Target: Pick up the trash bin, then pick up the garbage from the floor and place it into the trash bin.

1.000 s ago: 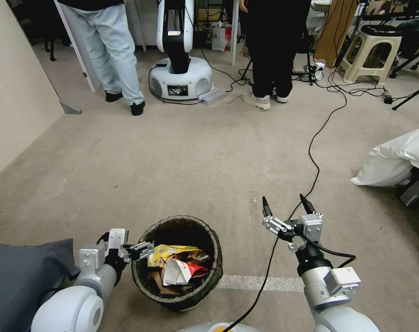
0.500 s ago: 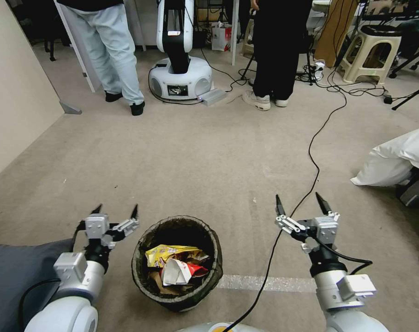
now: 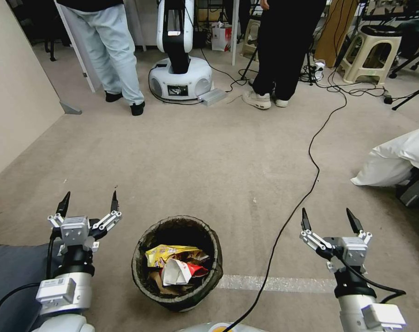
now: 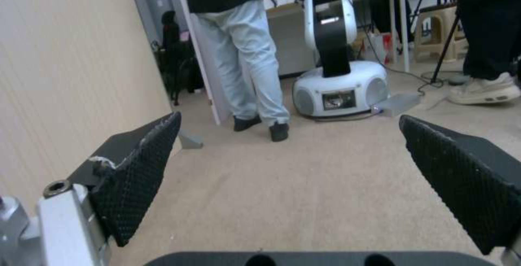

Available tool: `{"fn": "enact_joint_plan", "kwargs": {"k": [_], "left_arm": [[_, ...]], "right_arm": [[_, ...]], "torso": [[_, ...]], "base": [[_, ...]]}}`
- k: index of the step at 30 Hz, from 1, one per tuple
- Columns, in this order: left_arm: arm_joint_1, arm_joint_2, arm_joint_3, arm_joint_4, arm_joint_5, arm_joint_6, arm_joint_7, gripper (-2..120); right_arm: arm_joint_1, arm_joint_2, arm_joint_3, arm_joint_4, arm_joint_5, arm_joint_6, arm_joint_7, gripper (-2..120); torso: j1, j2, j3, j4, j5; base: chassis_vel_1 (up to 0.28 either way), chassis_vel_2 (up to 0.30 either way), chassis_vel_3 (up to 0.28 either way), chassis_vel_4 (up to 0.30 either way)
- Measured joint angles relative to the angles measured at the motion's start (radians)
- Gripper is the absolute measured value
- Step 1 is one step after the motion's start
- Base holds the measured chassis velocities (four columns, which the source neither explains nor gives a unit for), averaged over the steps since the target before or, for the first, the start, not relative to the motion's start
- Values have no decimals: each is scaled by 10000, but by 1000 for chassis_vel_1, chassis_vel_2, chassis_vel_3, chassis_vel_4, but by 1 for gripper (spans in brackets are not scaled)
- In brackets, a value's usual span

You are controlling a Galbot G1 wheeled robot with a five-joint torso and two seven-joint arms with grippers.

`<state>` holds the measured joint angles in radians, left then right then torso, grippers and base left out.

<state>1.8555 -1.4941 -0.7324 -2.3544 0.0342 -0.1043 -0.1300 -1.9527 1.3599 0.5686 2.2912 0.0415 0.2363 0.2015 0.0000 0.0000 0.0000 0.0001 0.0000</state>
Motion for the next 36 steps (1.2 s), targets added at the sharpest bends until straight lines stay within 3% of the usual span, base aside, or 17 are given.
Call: {"fn": "enact_joint_plan", "kwargs": {"k": [15, 36], "left_arm": [[1153, 105, 237, -25, 29, -508, 260, 100], [1442, 138, 321, -52, -54, -241, 575, 100]], "right_arm": [[-388, 307, -24, 50, -381, 356, -9, 100], [-545, 496, -50, -1, -840, 544, 67, 100]], "torso": [[0, 0, 0, 0, 0], [-1, 0, 0, -1, 0]], "base": [[0, 0, 0, 0], [0, 0, 0, 0]]}}
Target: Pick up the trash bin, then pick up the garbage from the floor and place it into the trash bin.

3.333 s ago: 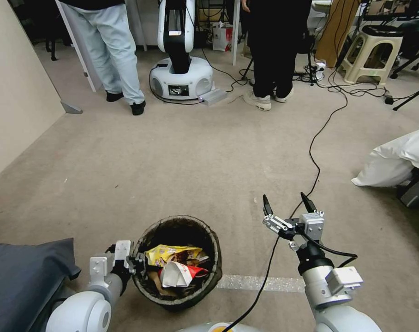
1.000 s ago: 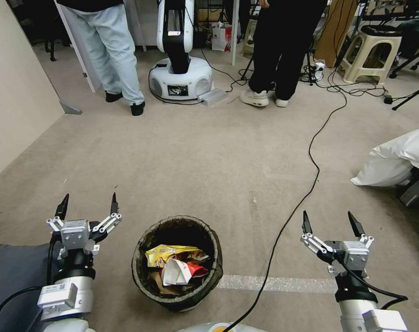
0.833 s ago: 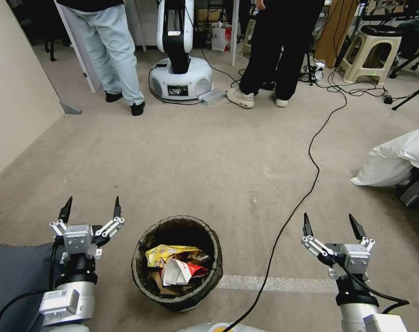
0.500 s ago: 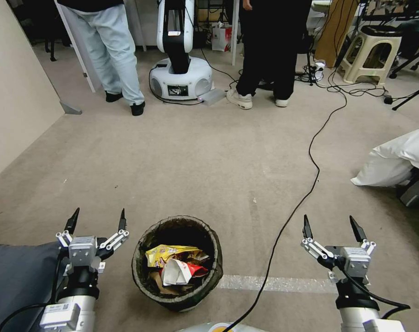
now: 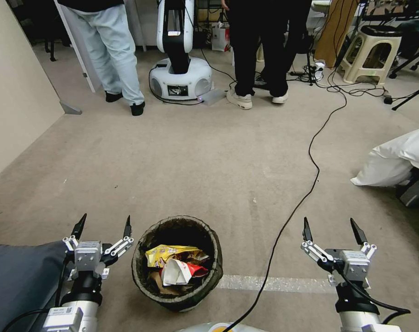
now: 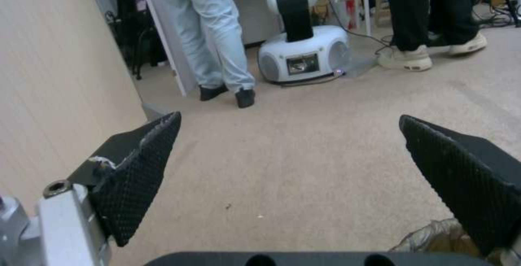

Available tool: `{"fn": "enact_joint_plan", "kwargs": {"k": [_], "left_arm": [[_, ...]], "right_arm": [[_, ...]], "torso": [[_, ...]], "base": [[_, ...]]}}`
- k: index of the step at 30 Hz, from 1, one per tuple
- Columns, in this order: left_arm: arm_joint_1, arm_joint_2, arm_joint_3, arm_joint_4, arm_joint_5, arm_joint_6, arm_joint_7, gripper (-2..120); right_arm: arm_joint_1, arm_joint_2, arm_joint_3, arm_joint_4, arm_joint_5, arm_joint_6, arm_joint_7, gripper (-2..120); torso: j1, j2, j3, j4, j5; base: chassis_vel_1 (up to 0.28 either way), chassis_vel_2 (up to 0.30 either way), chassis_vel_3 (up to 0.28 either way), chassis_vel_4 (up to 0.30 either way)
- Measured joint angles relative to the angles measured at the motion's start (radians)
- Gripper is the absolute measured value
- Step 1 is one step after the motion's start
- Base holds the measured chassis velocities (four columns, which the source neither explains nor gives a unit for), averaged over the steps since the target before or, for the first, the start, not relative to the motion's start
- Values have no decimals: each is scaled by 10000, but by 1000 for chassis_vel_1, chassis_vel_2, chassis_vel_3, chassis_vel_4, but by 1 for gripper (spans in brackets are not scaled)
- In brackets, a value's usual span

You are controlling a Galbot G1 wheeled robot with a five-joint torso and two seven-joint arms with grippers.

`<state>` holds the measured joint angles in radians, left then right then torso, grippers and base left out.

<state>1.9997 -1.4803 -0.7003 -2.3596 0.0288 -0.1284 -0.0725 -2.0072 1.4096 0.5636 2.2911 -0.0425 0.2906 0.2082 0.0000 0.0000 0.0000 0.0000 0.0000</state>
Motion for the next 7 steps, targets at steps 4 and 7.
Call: {"fn": "enact_joint_plan", "kwargs": {"k": [4, 7], "left_arm": [[-3, 1, -2, 0, -2, 4, 0, 100], [-6, 3, -3, 0, -6, 8, 1, 100]], "right_arm": [[0, 1, 0, -2, -1, -1, 3, 100], [0, 2, 0, -6, -1, -5, 6, 100]], "torso": [[0, 0, 0, 0, 0], [0, 0, 0, 0, 0]], "base": [[0, 0, 0, 0], [0, 0, 0, 0]]}}
